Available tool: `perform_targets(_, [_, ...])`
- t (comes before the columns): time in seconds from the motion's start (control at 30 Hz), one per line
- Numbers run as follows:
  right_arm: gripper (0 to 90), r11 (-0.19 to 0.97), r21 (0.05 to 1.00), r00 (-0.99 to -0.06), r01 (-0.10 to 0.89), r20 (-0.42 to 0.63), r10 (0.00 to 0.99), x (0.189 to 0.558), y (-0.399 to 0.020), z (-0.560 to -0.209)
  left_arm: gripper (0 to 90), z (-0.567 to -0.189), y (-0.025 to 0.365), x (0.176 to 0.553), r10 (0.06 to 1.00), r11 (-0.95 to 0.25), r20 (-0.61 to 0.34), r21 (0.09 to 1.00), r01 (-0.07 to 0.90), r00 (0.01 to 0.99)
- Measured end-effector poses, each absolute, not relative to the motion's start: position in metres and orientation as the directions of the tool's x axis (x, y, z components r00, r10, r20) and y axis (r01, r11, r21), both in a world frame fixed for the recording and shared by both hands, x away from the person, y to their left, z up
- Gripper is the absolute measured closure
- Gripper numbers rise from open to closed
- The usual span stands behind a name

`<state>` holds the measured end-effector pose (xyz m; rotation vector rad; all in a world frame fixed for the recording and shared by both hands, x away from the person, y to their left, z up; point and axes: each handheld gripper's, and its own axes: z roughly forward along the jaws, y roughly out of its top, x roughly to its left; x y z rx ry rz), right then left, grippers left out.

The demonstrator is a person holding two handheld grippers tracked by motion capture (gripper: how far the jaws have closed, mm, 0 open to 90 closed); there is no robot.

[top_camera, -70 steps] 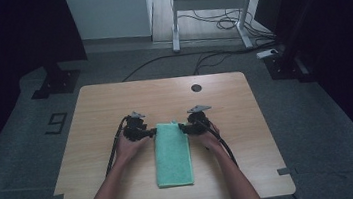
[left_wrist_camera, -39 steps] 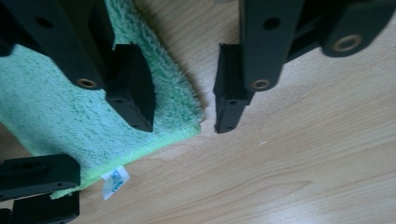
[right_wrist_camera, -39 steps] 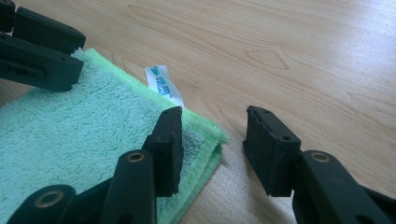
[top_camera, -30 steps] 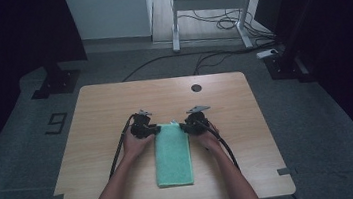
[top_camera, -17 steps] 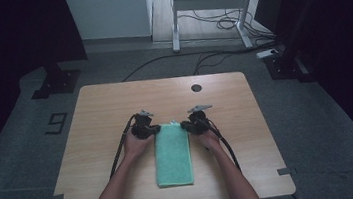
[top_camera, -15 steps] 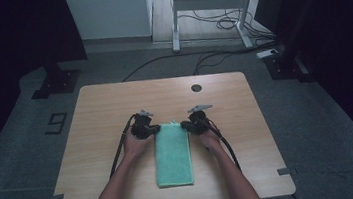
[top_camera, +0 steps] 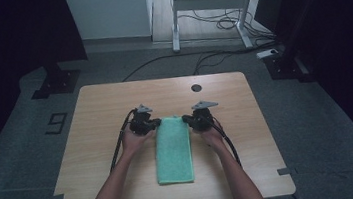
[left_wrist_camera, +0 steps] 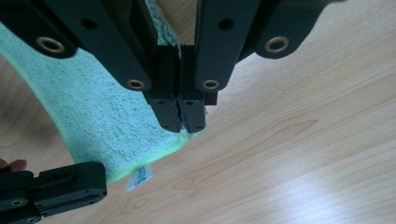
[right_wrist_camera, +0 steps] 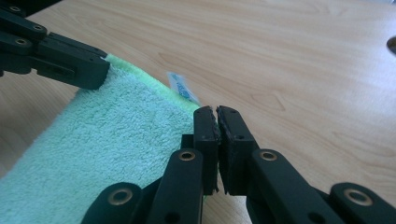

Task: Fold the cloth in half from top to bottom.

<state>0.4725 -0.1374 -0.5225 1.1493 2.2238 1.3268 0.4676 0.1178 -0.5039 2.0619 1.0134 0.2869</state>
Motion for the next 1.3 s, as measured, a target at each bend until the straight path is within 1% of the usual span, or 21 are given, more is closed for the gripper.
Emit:
perform_targets(0.3, [85.9,0.258,0.883,-0.673,0.391,0.084,0.735,0.452,-0.144,-0.508,87.4,-0.488,0.121,0.447,0.717,-0.356,-0.115,0.787,0.504,0.687])
perform_targets(0.7, [85.7,0.274,0.891,-0.697,0.363,0.064,0.714,0.433,-0.144,-0.504,87.1,-0.486,0.124,0.432,0.706,-0.359,-0.096,0.805,0.472,0.701])
perform_targets(0.83, [85.8,0.275,0.892,-0.695,0.358,0.057,0.717,0.434,-0.144,-0.503,87.2,-0.483,0.122,0.436,0.710,-0.372,-0.074,0.805,0.462,0.700])
perform_targets(0.97, [85.8,0.265,0.894,-0.677,0.361,0.055,0.734,0.440,-0.144,-0.499,87.2,-0.480,0.118,0.448,0.715,-0.388,-0.050,0.801,0.456,0.697])
perform_targets(1.1, [85.9,0.251,0.902,-0.659,0.351,0.047,0.751,0.450,-0.146,-0.487,87.3,-0.470,0.114,0.462,0.713,-0.373,-0.048,0.818,0.437,0.699])
perform_targets(1.2, [85.9,0.224,0.914,-0.649,0.338,0.054,0.759,0.455,-0.150,-0.476,87.2,-0.469,0.113,0.463,0.707,-0.368,-0.051,0.825,0.428,0.706])
perform_targets(1.3, [85.9,0.236,0.912,-0.661,0.335,0.049,0.749,0.451,-0.151,-0.478,87.1,-0.474,0.115,0.456,0.690,-0.374,-0.049,0.830,0.414,0.722])
